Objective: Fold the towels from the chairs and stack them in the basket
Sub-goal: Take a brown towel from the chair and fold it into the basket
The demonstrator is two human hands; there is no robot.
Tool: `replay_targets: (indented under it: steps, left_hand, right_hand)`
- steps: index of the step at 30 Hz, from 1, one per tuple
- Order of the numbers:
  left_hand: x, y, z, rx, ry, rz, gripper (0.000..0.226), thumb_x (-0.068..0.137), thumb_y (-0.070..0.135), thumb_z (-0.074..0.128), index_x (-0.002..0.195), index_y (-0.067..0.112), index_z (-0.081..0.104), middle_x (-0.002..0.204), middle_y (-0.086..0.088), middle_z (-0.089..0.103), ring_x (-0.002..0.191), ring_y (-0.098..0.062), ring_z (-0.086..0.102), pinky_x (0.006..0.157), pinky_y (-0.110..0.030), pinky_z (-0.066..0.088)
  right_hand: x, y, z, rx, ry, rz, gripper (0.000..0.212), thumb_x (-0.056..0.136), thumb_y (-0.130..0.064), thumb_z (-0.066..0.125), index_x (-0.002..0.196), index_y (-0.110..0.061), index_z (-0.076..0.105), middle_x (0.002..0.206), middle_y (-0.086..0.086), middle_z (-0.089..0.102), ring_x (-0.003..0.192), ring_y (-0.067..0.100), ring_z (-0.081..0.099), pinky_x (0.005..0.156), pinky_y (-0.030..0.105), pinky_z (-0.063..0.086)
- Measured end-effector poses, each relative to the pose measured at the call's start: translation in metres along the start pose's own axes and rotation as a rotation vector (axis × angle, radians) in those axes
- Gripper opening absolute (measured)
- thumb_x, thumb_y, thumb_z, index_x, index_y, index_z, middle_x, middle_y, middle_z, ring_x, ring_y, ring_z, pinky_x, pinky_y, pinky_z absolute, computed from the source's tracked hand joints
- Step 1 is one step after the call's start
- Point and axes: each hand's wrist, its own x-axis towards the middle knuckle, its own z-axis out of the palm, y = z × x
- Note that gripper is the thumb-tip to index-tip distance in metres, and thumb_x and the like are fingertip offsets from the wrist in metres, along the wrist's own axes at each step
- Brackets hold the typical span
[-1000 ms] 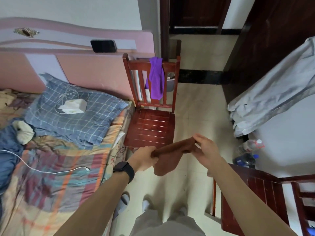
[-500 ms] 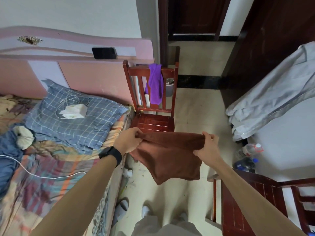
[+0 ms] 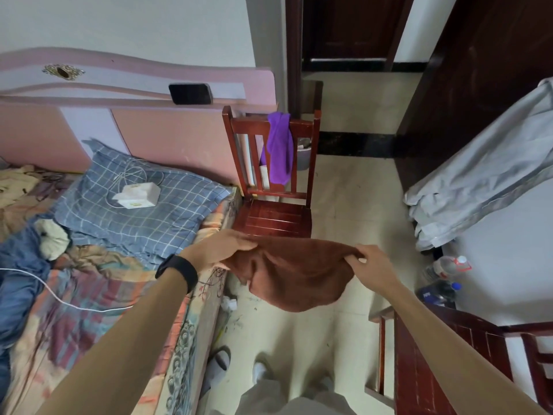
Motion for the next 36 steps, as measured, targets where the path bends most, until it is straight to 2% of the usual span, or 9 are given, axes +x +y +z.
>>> replay_targets:
  steps: [3,7,15,18,21,24,26,30,36]
  left_hand:
    - [-0.005,0.031,0.002,-0.432,-0.023,0.093,0.018,0.094,0.020,0.064,0.108,0.011,0.072,0.104,-0.011,0.075,0.086,-0.021,0.072,0.081,-0.032,0.059]
    - [-0.010,0.074,0.016,-0.473,-0.094,0.186,0.020,0.096,0.021,0.061,0.111,0.013,0.073,0.102,-0.006,0.075,0.087,-0.014,0.070,0.070,-0.024,0.057]
    - [-0.008,0.054,0.002,-0.706,0.018,0.333,0.032,0.078,0.040,0.067,0.106,0.027,0.073,0.113,0.003,0.070,0.108,-0.018,0.059,0.090,-0.038,0.042]
    - [0.000,0.018,0.017,-0.530,-0.078,0.333,0.059,0.067,0.021,0.068,0.123,0.038,0.061,0.128,0.011,0.063,0.118,-0.009,0.058,0.102,-0.039,0.041]
    - [0.007,0.006,0.049,-0.220,-0.135,0.332,0.039,0.087,0.013,0.072,0.122,0.029,0.063,0.116,0.010,0.071,0.108,-0.005,0.067,0.099,-0.026,0.051]
    - [0.015,0.011,0.060,-0.164,0.057,0.395,0.026,0.091,0.023,0.071,0.117,0.018,0.071,0.111,0.001,0.075,0.103,-0.019,0.071,0.093,-0.033,0.056]
    - [0.016,0.022,0.058,-0.337,0.078,0.372,0.027,0.093,0.020,0.069,0.118,0.012,0.070,0.112,-0.005,0.075,0.101,-0.022,0.072,0.089,-0.034,0.058]
    - [0.022,0.034,0.050,-0.388,0.085,0.300,0.030,0.092,0.024,0.069,0.119,0.011,0.069,0.110,-0.007,0.075,0.100,-0.023,0.072,0.088,-0.039,0.059]
    - [0.028,0.025,0.046,-0.424,-0.027,0.162,0.031,0.094,0.014,0.066,0.125,0.012,0.064,0.116,-0.008,0.072,0.104,-0.026,0.071,0.085,-0.041,0.060]
  right_hand:
    - [-0.008,-0.048,-0.010,0.535,-0.209,0.017,0.008,0.096,-0.034,0.066,0.099,-0.032,0.074,0.105,-0.005,0.073,0.097,0.023,0.070,0.081,0.031,0.056]
    - [-0.016,-0.103,-0.013,0.716,-0.463,-0.132,0.027,0.084,-0.033,0.076,0.105,-0.016,0.078,0.116,-0.016,0.070,0.081,0.020,0.069,0.074,0.029,0.055]
    - [-0.004,-0.146,-0.022,1.028,-0.270,-0.085,0.011,0.096,-0.013,0.063,0.100,-0.010,0.073,0.090,0.006,0.076,0.082,0.019,0.072,0.067,0.030,0.058]
    - [0.004,-0.156,-0.034,1.373,-0.335,0.071,0.018,0.096,-0.020,0.062,0.106,-0.007,0.071,0.092,0.006,0.075,0.080,0.017,0.071,0.066,0.026,0.055]
    - [0.020,-0.161,-0.045,1.570,-0.392,0.189,0.036,0.093,-0.030,0.065,0.118,-0.005,0.070,0.103,0.007,0.073,0.090,0.016,0.068,0.076,0.023,0.056]
    - [0.027,-0.151,-0.043,1.309,-0.331,0.191,0.064,0.081,-0.055,0.071,0.132,-0.017,0.065,0.116,0.002,0.071,0.102,0.019,0.065,0.095,0.031,0.051]
    - [0.021,-0.133,-0.032,1.000,-0.301,0.184,0.077,0.074,-0.062,0.074,0.138,-0.024,0.054,0.121,-0.004,0.070,0.103,0.015,0.067,0.084,0.031,0.053]
    - [-0.003,-0.103,-0.011,0.659,-0.444,0.194,0.034,0.090,-0.046,0.069,0.116,-0.023,0.066,0.109,-0.007,0.074,0.103,0.015,0.069,0.076,0.029,0.048]
    - [-0.001,-0.086,0.000,0.494,-0.097,0.060,0.032,0.094,-0.048,0.065,0.118,-0.027,0.067,0.109,-0.005,0.074,0.091,0.014,0.072,0.081,0.031,0.058]
